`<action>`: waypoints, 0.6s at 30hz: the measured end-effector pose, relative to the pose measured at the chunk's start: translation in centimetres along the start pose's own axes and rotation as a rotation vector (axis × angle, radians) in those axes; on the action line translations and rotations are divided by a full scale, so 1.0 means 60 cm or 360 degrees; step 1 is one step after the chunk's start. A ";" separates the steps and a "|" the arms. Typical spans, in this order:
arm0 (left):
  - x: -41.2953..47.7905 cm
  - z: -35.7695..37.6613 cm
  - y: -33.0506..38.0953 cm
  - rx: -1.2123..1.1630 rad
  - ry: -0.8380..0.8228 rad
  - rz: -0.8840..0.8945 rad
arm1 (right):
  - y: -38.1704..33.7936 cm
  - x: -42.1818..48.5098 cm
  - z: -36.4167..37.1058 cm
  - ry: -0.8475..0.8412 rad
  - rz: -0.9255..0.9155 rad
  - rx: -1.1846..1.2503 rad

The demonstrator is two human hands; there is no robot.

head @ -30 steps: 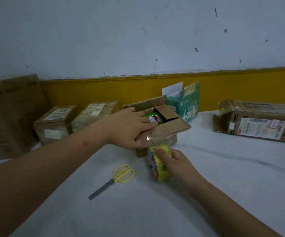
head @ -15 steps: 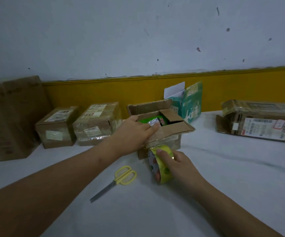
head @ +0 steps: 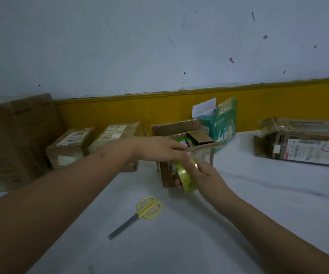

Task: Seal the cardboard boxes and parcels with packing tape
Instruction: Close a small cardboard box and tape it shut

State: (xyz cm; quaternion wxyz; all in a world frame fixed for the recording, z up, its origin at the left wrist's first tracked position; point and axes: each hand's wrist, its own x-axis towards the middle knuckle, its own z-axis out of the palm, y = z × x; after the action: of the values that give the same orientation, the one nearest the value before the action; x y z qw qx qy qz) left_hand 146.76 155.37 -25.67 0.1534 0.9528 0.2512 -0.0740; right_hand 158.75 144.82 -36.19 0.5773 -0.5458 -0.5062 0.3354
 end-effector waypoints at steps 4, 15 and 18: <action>0.010 0.013 -0.019 -0.0221 0.0189 0.0150 | -0.010 0.032 0.001 0.0142 0.0124 0.0111; 0.050 0.004 -0.058 0.0039 0.0671 0.0147 | 0.013 0.004 0.018 -0.0236 -0.0192 -0.0137; 0.062 0.009 -0.067 0.0012 0.0764 0.0082 | 0.017 0.003 0.012 -0.0233 -0.0159 0.0054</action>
State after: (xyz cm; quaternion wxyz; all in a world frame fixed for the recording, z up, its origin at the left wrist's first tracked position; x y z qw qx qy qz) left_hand 147.95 160.20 -28.04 0.0875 0.9498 0.2558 0.1576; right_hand 158.28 145.40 -37.24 0.5639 -0.4841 -0.5679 0.3539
